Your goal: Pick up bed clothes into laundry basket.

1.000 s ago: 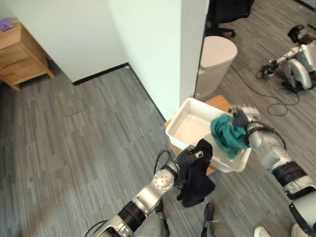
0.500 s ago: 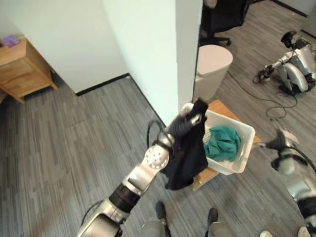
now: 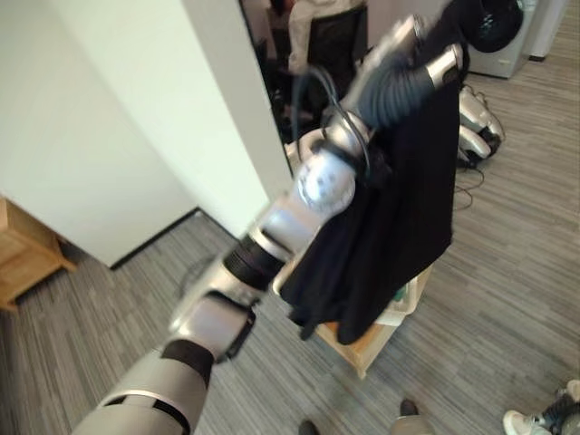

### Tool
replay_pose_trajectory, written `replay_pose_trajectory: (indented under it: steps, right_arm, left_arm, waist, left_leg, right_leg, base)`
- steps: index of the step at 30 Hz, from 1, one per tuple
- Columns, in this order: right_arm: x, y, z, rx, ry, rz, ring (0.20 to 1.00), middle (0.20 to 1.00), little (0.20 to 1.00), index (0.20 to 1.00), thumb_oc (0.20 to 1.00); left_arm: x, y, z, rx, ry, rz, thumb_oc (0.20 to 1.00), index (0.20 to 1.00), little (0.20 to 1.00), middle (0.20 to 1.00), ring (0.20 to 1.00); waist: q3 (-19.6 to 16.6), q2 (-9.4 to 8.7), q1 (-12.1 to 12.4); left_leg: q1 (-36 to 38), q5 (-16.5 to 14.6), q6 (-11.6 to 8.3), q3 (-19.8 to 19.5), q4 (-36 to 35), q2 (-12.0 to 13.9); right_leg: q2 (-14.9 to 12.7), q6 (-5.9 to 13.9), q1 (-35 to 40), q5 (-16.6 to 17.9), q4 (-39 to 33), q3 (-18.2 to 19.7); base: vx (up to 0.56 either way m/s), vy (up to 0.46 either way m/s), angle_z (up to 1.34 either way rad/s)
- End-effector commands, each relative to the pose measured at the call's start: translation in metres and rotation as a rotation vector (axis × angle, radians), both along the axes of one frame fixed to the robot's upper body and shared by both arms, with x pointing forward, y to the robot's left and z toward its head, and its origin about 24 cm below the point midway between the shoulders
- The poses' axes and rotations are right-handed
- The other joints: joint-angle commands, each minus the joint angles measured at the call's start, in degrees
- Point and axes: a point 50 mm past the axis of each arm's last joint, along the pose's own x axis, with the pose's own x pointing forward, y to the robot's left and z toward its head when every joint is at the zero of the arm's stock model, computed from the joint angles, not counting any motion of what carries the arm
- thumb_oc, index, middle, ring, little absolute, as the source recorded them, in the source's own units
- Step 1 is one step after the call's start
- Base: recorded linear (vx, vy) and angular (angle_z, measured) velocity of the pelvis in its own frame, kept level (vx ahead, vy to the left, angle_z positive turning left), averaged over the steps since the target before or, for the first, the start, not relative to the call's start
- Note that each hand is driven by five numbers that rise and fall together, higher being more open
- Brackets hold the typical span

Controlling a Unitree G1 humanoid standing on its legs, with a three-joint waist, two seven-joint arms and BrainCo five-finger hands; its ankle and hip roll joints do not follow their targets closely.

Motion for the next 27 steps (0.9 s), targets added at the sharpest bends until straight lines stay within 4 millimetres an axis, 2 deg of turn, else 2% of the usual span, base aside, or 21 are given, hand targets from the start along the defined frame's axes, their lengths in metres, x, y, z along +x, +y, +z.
replay_pose_trajectory:
  steps: [1, 4, 7, 11, 12, 13, 17, 21, 22, 27]
  right_arm:
    - [0.002, 0.006, -0.005, 0.040, -0.016, -0.031, 1.000, 1.000, 1.000, 1.000, 1.000]
    - [-0.007, 0.014, -0.012, 0.083, -0.022, -0.065, 1.000, 1.000, 1.000, 1.000, 1.000]
    - [-0.015, 0.022, -0.018, 0.109, -0.008, -0.055, 1.000, 1.000, 1.000, 1.000, 1.000]
    - [-0.016, 0.029, -0.021, 0.129, -0.025, -0.017, 1.000, 1.000, 1.000, 1.000, 1.000]
    - [-0.016, 0.030, -0.021, 0.130, -0.025, -0.017, 1.000, 1.000, 1.000, 1.000, 1.000]
    - [-0.011, 0.018, -0.015, 0.098, -0.024, -0.040, 1.000, 1.000, 1.000, 1.000, 1.000]
    - [-0.006, 0.017, -0.013, 0.100, -0.032, -0.046, 1.000, 1.000, 1.000, 1.000, 1.000]
    - [-0.010, 0.011, -0.011, 0.085, -0.029, -0.074, 1.000, 1.000, 1.000, 1.000, 1.000]
    - [-0.016, 0.010, -0.011, 0.084, -0.014, -0.094, 1.000, 1.000, 1.000, 1.000, 1.000]
    - [-0.027, 0.010, -0.013, 0.092, 0.015, -0.132, 1.000, 1.000, 1.000, 1.000, 1.000]
  left_arm:
    - [-0.006, 0.010, 0.066, 0.021, -0.261, 0.161, 0.200, 0.200, 0.200, 0.200, 0.200]
    - [0.006, 0.040, 0.073, 0.066, -0.283, 0.330, 0.200, 0.200, 0.200, 0.200, 0.200]
    - [0.016, 0.061, 0.075, 0.080, -0.272, 0.438, 0.200, 0.200, 0.200, 0.200, 0.200]
    - [0.015, 0.086, 0.089, 0.188, -0.389, 0.659, 0.200, 0.200, 0.200, 0.200, 0.200]
    - [0.015, 0.086, 0.090, 0.189, -0.390, 0.660, 0.200, 0.200, 0.200, 0.200, 0.200]
    - [0.015, 0.087, 0.094, 0.224, -0.412, 0.696, 0.200, 0.200, 0.200, 0.200, 0.200]
    - [0.014, 0.095, 0.101, 0.247, -0.448, 0.763, 0.200, 0.200, 0.200, 0.200, 0.200]
    - [0.012, 0.106, 0.112, 0.307, -0.483, 0.844, 0.200, 0.200, 0.200, 0.200, 0.200]
    - [0.011, 0.110, 0.115, 0.337, -0.495, 0.877, 0.200, 0.200, 0.200, 0.200, 0.200]
    - [0.010, 0.114, 0.118, 0.360, -0.500, 0.896, 0.200, 0.200, 0.200, 0.200, 0.200]
  waist:
    - [1.2, -1.93, -1.7]
    - [2.4, -0.78, -3.8]
    - [3.2, -0.39, -5.1]
    - [4.8, -0.15, -6.4]
    - [4.8, -0.18, -6.4]
    - [5.0, -0.05, -5.8]
    - [5.2, -0.14, -5.2]
    - [5.1, -0.36, -4.4]
    - [4.9, -0.56, -3.8]
    - [4.5, -1.21, -2.7]
  left_leg:
    - [0.9, -7.3, -2.04, 0.5, 0.7, 2.7]
    - [0.7, -7.1, -2.30, 1.6, 0.7, 2.8]
    - [0.4, -7.3, -2.55, 2.5, 0.7, 3.1]
    - [-0.5, -7.3, -2.88, 3.5, 0.7, 3.3]
    - [-0.6, -7.3, -2.88, 3.6, 0.7, 3.3]
    - [-1.0, -7.2, -2.97, 3.6, 0.7, 3.4]
    - [-1.5, -7.2, -3.09, 3.8, 0.7, 3.5]
    - [-1.8, -7.4, -3.06, 3.9, 0.7, 3.5]
    - [-1.8, -7.4, -3.07, 3.8, 0.7, 3.5]
    - [-1.8, -7.4, -3.10, 3.5, 0.7, 3.6]
  right_leg:
    - [-0.6, 0.75, -0.5, -4.4, 1.0, -1.5]
    - [-0.4, 1.01, -1.6, -4.3, 1.0, -0.6]
    - [-0.3, 1.21, -2.7, -4.2, 1.0, -0.1]
    - [-0.1, 1.50, -4.6, -3.8, 1.0, 0.7]
    - [-0.1, 1.49, -4.6, -3.8, 1.0, 0.7]
    - [-0.1, 1.60, -5.1, -3.8, 1.0, 0.6]
    - [-0.2, 1.72, -5.9, -3.6, 1.0, 0.7]
    - [-0.2, 1.90, -6.5, -3.3, 1.0, 0.7]
    - [-0.3, 1.95, -6.4, -3.2, 1.0, 0.4]
    - [-0.5, 2.03, -5.9, -3.2, 1.0, -0.6]
  base:
    - [0.03, 0.000, -0.23]
    - [0.00, 0.014, -0.15]
    - [-0.01, -0.005, -0.25]
    - [-0.04, 0.005, -0.16]
    - [-0.04, -0.005, -0.14]
    - [-0.02, -0.008, -0.12]
    - [-0.01, -0.006, -0.02]
    - [0.00, -0.001, -0.07]
    - [0.00, 0.000, 0.00]
    - [0.00, -0.003, 0.02]
